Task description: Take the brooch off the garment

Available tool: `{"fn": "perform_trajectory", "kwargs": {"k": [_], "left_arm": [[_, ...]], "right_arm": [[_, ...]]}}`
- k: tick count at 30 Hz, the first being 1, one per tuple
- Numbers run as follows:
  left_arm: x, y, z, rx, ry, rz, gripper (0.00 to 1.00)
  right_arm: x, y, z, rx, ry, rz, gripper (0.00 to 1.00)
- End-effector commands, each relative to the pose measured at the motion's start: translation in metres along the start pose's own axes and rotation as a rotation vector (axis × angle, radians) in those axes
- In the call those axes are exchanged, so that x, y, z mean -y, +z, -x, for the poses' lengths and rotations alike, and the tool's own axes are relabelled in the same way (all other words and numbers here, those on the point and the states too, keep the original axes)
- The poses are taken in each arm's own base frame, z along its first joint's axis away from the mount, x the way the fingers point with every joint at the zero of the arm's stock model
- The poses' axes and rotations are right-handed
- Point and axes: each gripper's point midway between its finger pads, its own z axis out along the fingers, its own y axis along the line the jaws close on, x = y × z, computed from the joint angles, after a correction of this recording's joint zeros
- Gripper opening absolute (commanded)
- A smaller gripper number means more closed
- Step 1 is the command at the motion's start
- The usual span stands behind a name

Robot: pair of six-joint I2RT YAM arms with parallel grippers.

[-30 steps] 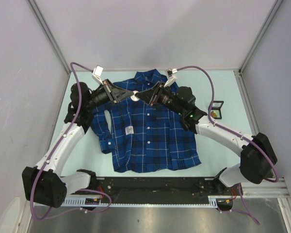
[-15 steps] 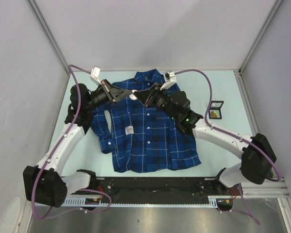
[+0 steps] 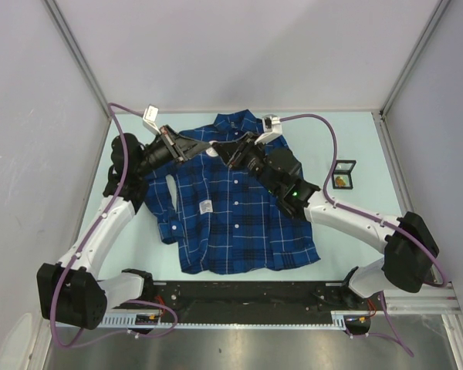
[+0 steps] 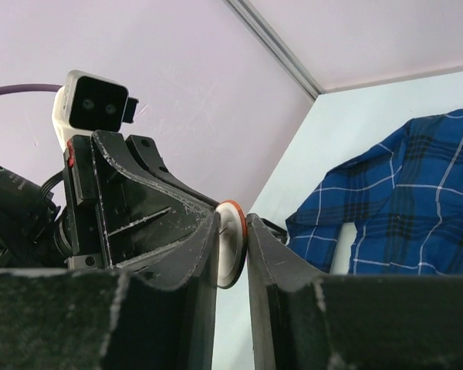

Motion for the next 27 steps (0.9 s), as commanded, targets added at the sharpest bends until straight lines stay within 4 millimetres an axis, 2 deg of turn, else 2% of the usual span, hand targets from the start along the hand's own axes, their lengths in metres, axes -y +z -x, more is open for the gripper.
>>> {"fn": "perform_trajectory", "kwargs": {"k": [1,4,6,8,9,10,11,15,16,18,19,20,21,22,23,25,27], "left_arm": [[0.035,-0.006,-0.014,-0.064,0.031,-0.117,0.0],[0.031,-0.007,-0.013,-0.059,0.053,-0.09,0.0],[0.022,-0.007,-0.012,-0.059,0.075,-0.036,0.0],[0.011,-0.01,-0.009,-0.06,0.076,0.028,0.0],[0.006,-0.012,-0.005,-0.046,0.104,0.056,0.0],[0.0,-0.015,-0.001,-0.033,0.106,0.084,0.0],[-0.006,-0.018,-0.001,-0.038,0.096,0.119,0.0],[-0.033,-0.035,0.01,-0.015,0.162,0.266,0.0],[-0.047,-0.041,0.018,0.021,0.173,0.346,0.0],[-0.072,-0.059,0.019,0.008,0.173,0.52,0.0],[-0.092,-0.073,0.028,0.049,0.174,0.655,0.0],[-0.107,-0.089,0.024,0.029,0.139,0.765,0.0],[-0.118,-0.1,0.025,0.034,0.133,0.83,0.0],[-0.13,-0.115,0.032,0.06,0.115,0.899,0.0],[-0.149,-0.132,0.032,0.058,0.104,1.007,0.0],[-0.177,-0.17,0.039,0.094,0.087,1.209,0.0],[-0.201,-0.195,0.041,0.085,0.072,1.34,0.0]], "right_arm": [[-0.028,0.004,-0.004,-0.004,0.038,0.073,0.24],[-0.027,-0.001,-0.003,-0.018,0.019,0.06,0.32],[-0.028,-0.006,0.002,-0.017,0.009,0.053,0.4],[-0.021,-0.011,0.001,-0.04,-0.016,0.023,0.49],[-0.026,-0.016,0.007,-0.04,-0.025,0.032,0.51],[-0.021,-0.02,0.004,-0.065,-0.053,0.016,0.53],[-0.019,-0.022,0.008,-0.067,-0.061,0.006,0.6],[-0.013,-0.042,0.017,-0.101,-0.149,-0.025,0.74],[-0.003,-0.048,0.012,-0.135,-0.176,-0.066,0.79],[0.022,-0.057,0.008,-0.172,-0.238,-0.157,0.81],[0.029,-0.062,0.009,-0.182,-0.257,-0.177,0.82],[0.035,-0.064,0.009,-0.194,-0.275,-0.186,0.82],[0.053,-0.07,0.008,-0.226,-0.283,-0.234,0.82],[0.063,-0.074,0.005,-0.248,-0.281,-0.25,0.82],[0.066,-0.076,-0.001,-0.286,-0.266,-0.233,0.82],[0.087,-0.082,-0.009,-0.332,-0.248,-0.253,0.81],[0.089,-0.086,-0.021,-0.385,-0.227,-0.219,0.81]]}}
